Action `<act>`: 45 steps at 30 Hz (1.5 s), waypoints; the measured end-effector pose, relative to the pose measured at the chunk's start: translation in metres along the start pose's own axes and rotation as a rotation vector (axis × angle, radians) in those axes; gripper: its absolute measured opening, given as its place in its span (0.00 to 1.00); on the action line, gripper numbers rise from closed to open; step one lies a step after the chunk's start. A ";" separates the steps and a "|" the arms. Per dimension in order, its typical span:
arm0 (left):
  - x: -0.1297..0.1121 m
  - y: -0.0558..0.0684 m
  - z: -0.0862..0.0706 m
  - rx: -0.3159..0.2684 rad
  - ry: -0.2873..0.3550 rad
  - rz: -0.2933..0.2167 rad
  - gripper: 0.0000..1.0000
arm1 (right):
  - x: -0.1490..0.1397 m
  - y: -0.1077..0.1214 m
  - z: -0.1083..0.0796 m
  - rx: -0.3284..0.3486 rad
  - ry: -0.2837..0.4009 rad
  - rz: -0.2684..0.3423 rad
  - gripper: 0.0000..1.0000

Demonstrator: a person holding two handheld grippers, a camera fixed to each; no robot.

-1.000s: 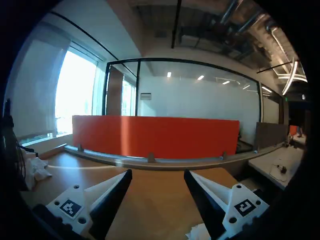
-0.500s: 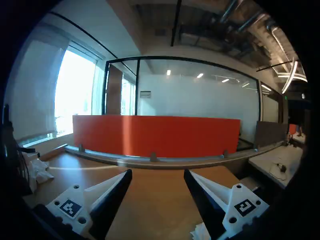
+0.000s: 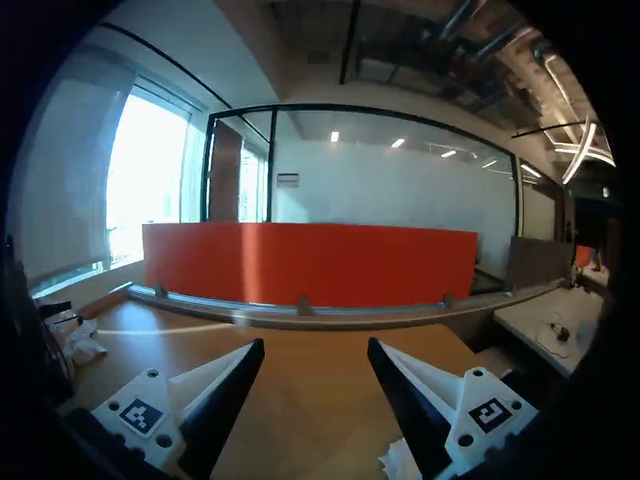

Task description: Fold towel

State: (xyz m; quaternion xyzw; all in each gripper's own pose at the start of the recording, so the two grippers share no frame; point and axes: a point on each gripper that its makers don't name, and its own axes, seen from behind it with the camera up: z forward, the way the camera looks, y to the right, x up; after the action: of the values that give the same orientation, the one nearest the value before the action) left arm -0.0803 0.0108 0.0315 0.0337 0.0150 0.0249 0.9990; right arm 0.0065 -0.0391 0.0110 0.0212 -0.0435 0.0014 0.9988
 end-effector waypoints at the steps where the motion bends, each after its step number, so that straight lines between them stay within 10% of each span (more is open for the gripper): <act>1: -0.003 0.000 0.000 0.000 0.004 -0.002 0.89 | -0.001 -0.001 0.000 -0.001 0.001 -0.001 1.00; 20: -0.082 -0.009 -0.001 0.039 0.057 -0.058 0.89 | -0.047 -0.015 0.012 -0.001 0.015 -0.021 1.00; 45: -0.108 -0.012 -0.003 0.042 0.093 -0.103 0.89 | -0.071 -0.021 0.012 0.003 0.005 -0.042 1.00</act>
State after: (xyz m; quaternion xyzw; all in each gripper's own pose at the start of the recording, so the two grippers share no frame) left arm -0.1873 -0.0064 0.0306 0.0524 0.0634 -0.0255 0.9963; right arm -0.0647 -0.0604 0.0160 0.0238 -0.0403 -0.0194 0.9987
